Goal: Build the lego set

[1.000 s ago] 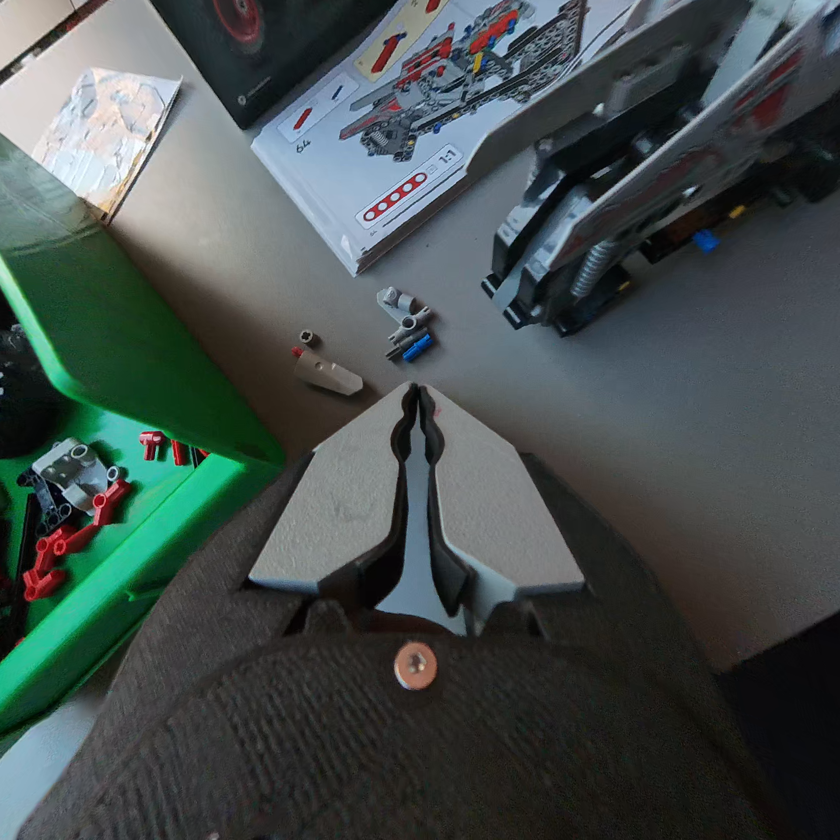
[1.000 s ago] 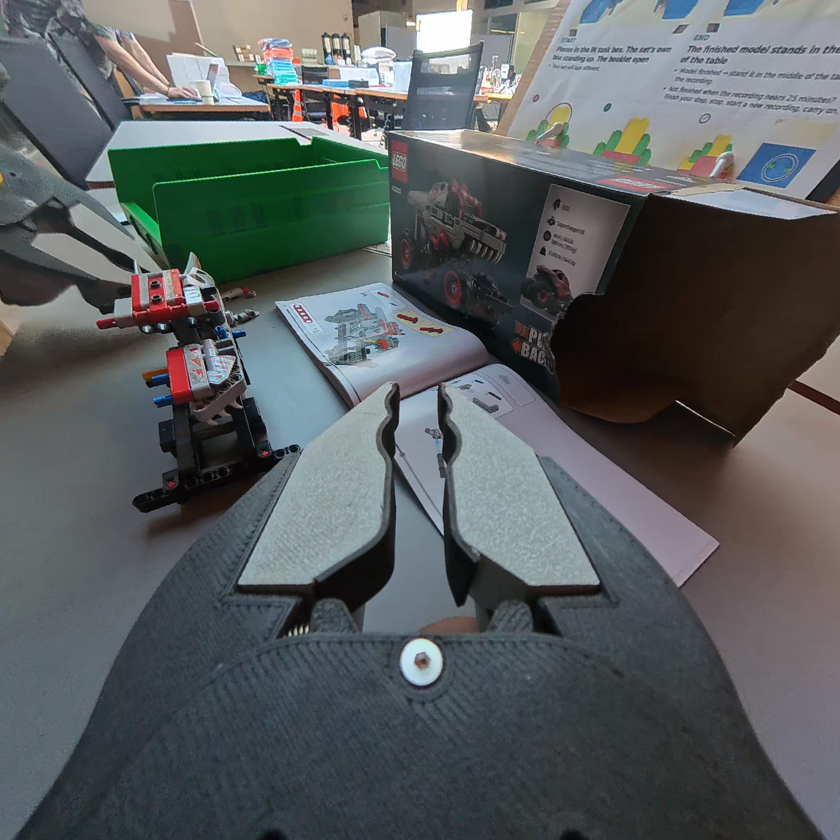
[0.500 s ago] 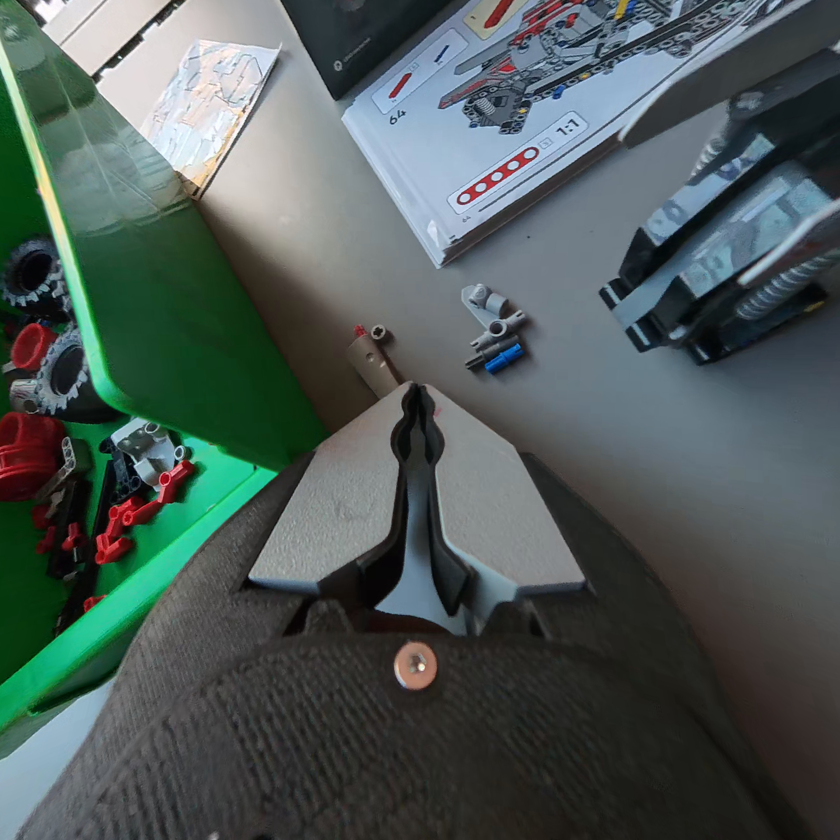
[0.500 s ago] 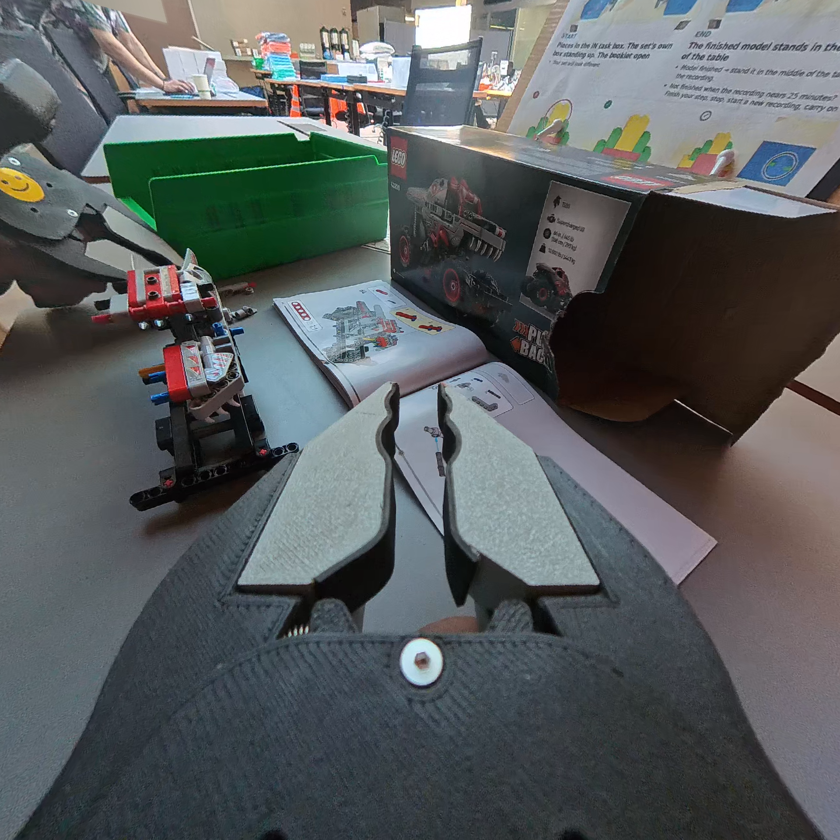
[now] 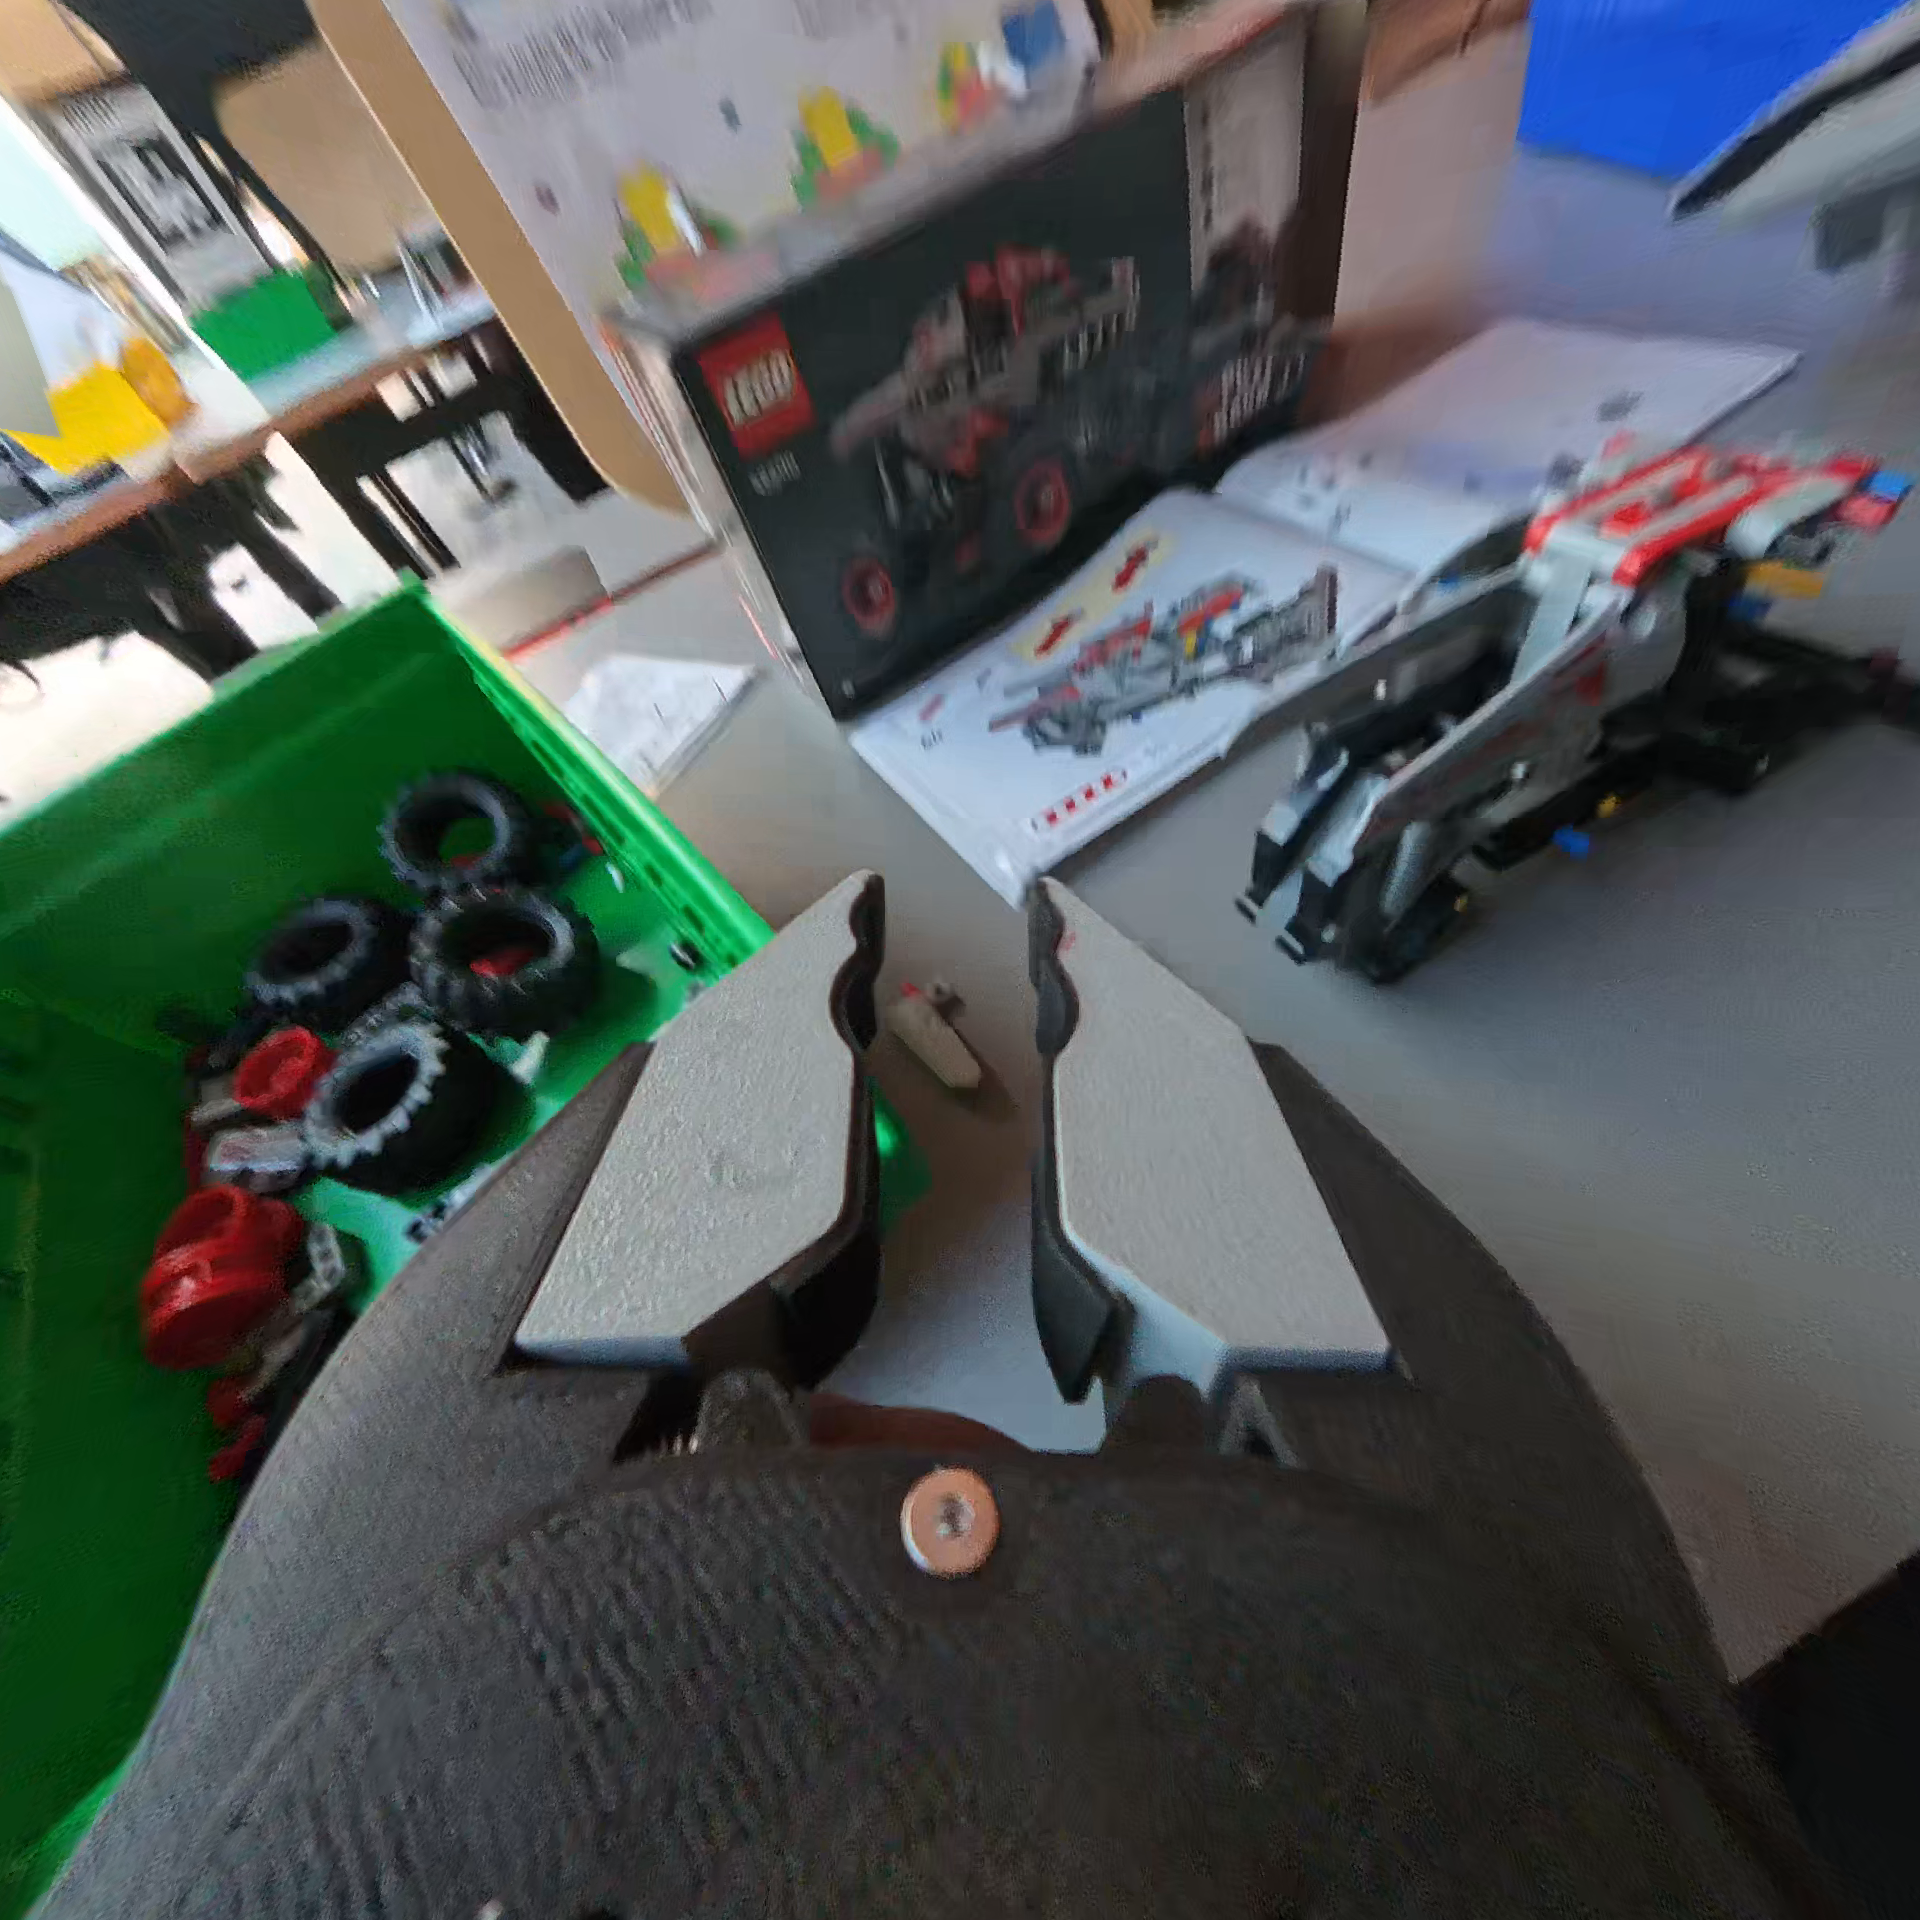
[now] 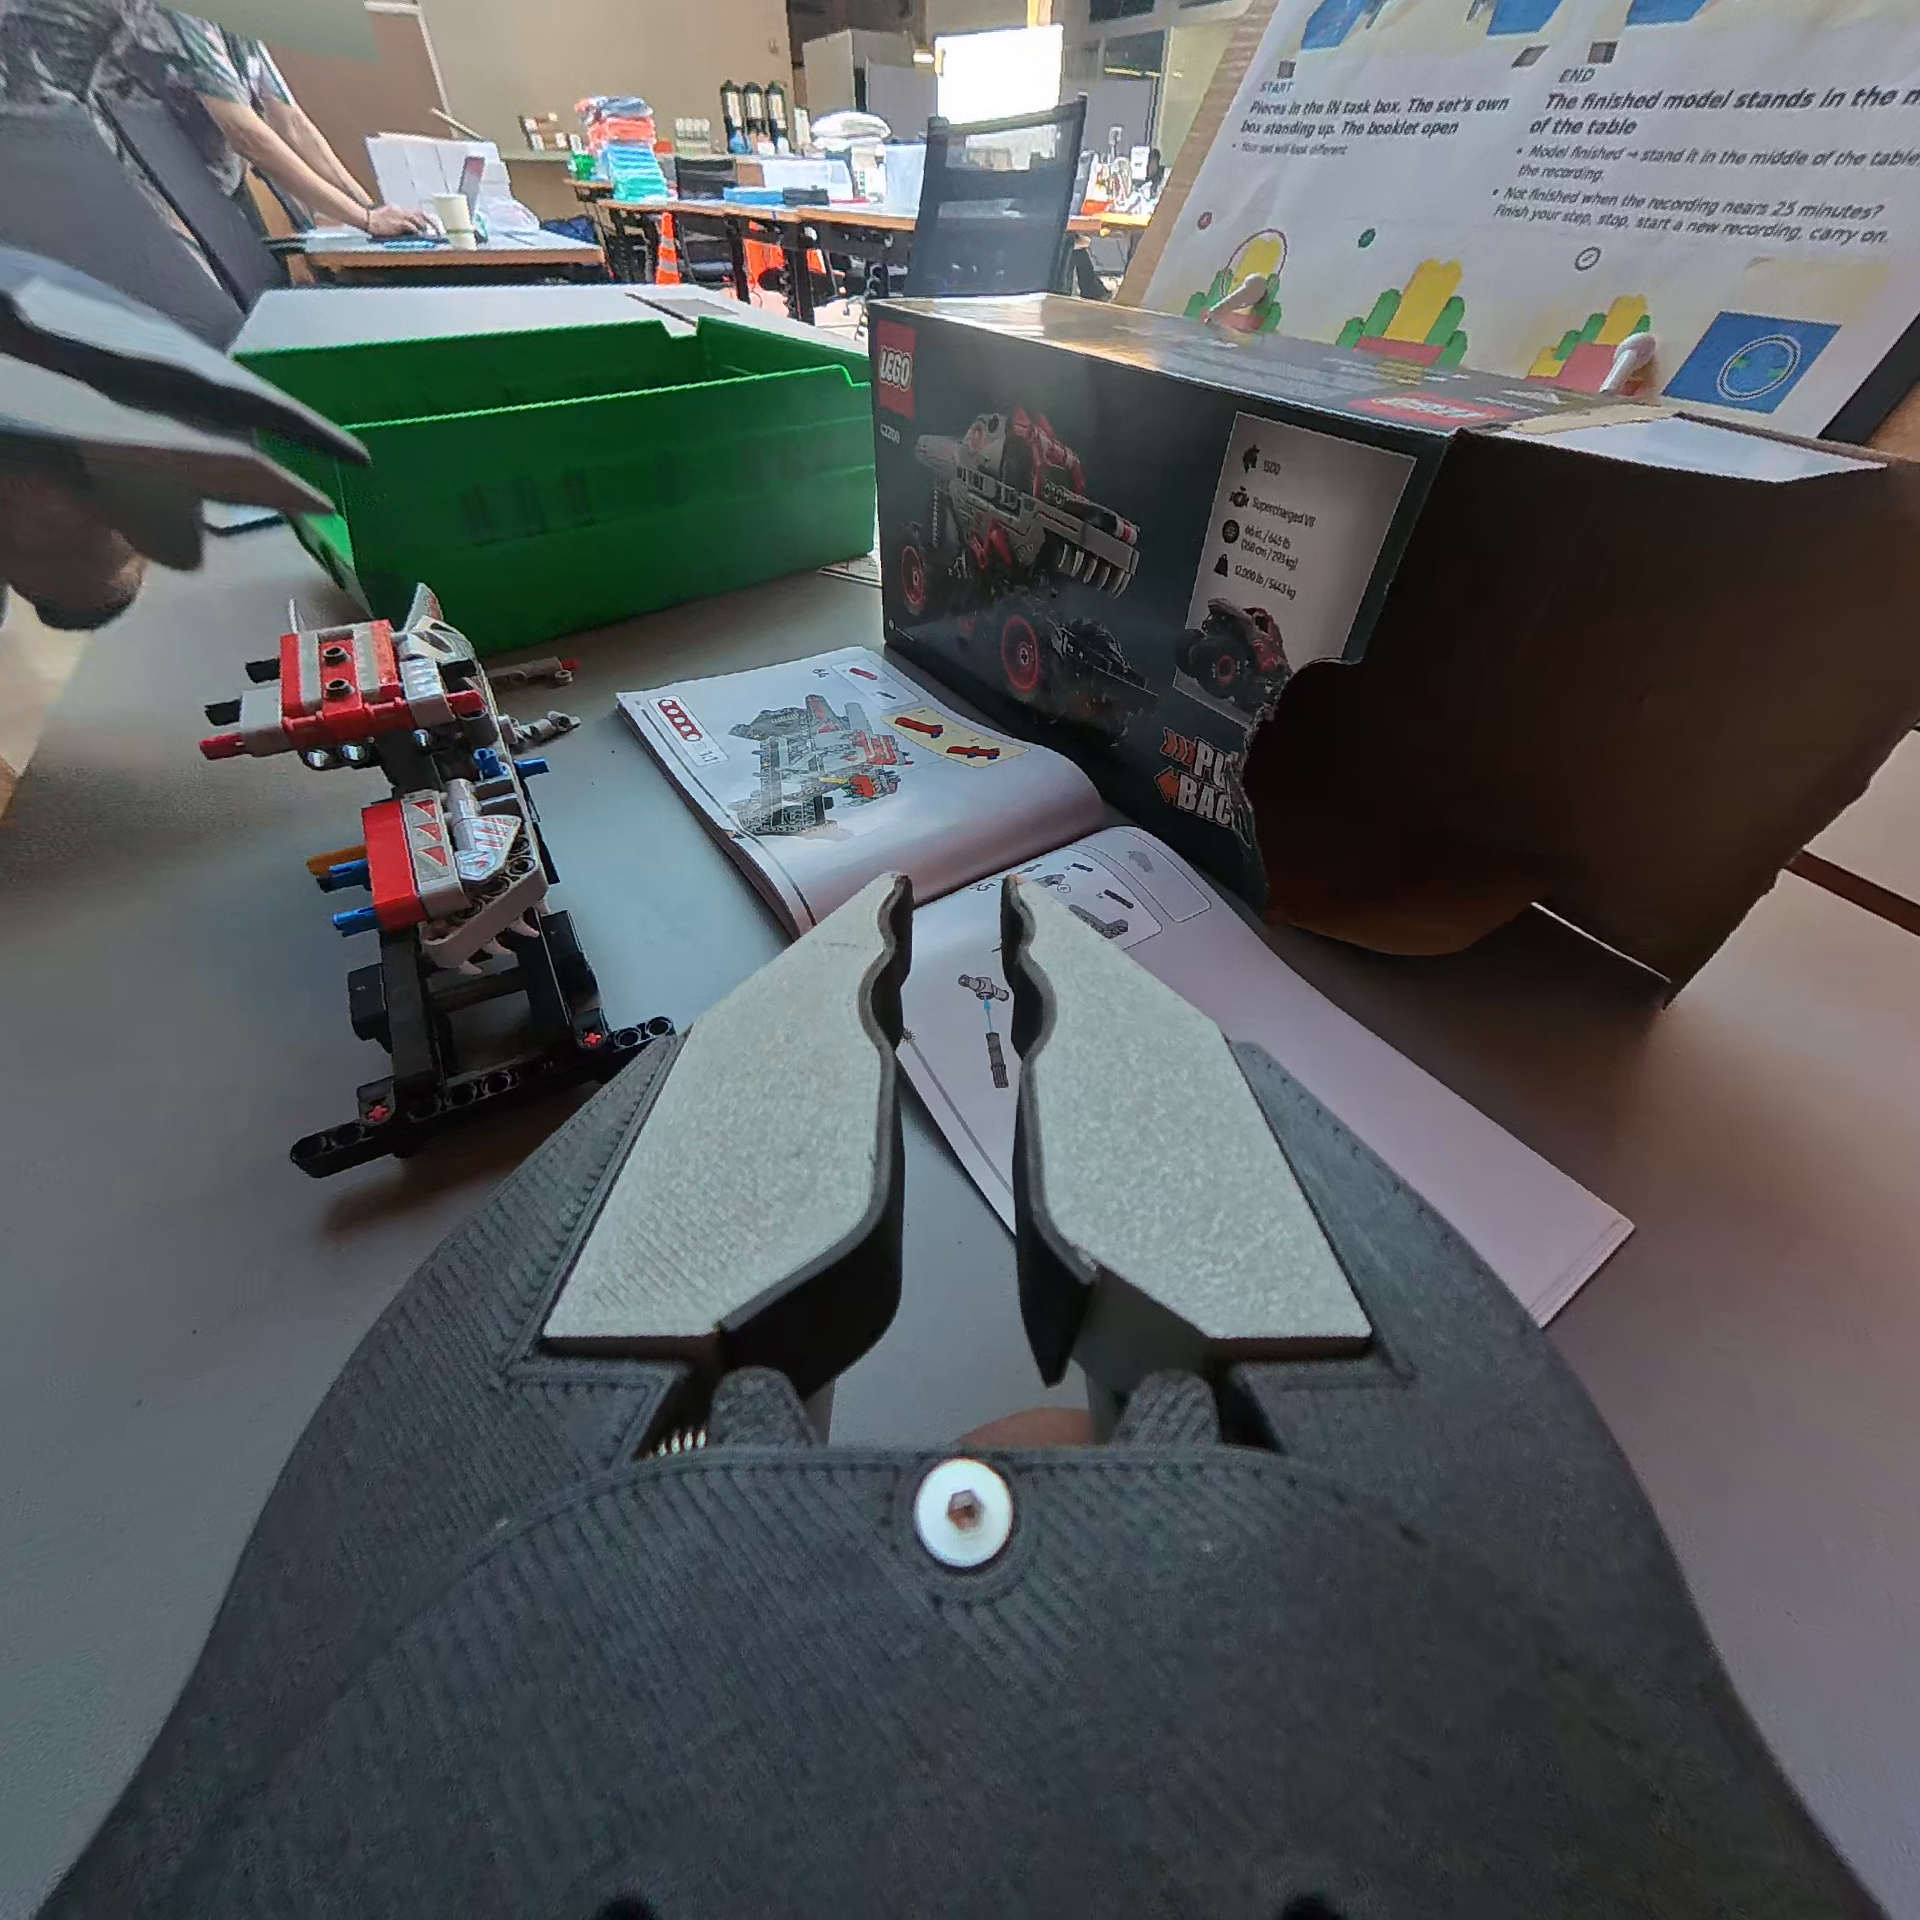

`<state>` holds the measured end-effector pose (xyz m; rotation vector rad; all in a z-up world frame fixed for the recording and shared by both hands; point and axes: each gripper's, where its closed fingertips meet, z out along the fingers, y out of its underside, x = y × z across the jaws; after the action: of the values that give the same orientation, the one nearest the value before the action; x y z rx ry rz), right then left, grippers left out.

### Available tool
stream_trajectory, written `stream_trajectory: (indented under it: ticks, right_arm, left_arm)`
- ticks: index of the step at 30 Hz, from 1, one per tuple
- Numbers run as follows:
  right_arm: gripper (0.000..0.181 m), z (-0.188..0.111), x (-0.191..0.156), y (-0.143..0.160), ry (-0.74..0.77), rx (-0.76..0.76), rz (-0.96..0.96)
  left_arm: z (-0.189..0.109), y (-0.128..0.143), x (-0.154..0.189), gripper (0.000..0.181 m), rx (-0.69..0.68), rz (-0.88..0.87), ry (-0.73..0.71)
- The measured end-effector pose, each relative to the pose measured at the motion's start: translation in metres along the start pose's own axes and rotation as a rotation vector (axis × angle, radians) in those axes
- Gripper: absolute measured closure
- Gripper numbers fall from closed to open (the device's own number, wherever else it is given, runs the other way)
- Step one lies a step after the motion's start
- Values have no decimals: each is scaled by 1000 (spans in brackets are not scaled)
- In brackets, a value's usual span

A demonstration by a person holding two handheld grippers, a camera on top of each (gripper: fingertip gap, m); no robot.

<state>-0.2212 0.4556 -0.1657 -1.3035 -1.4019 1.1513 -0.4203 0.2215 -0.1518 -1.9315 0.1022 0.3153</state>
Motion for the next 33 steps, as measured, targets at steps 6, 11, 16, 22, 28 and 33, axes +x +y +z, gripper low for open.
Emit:
stream_trajectory:
  ticks: [6, 11, 16, 22, 28, 33]
  right_arm:
    - [168, 1, 3, 1, 7, -6, 3]
    - [168, -2, 11, 2, 34, -5, 9]
    - [167, -4, 18, 3, 53, -8, 9]
    - [166, -1, 22, 4, 58, -14, 12]
    - [162, -1, 28, 2, 79, 2, 31]
    - [161, -2, 30, 2, 80, 4, 41]
  left_arm:
    - [-8, -87, -36, 159, 241, 78, -52]
    - [23, -137, -65, 162, 325, 80, -51]
    - [49, -138, -78, 162, 357, 14, -38]
    - [65, -111, -77, 164, 292, -11, -12]
    - [65, -101, -73, 163, 219, -10, 23]
    - [57, -98, -75, 163, 223, -42, 55]
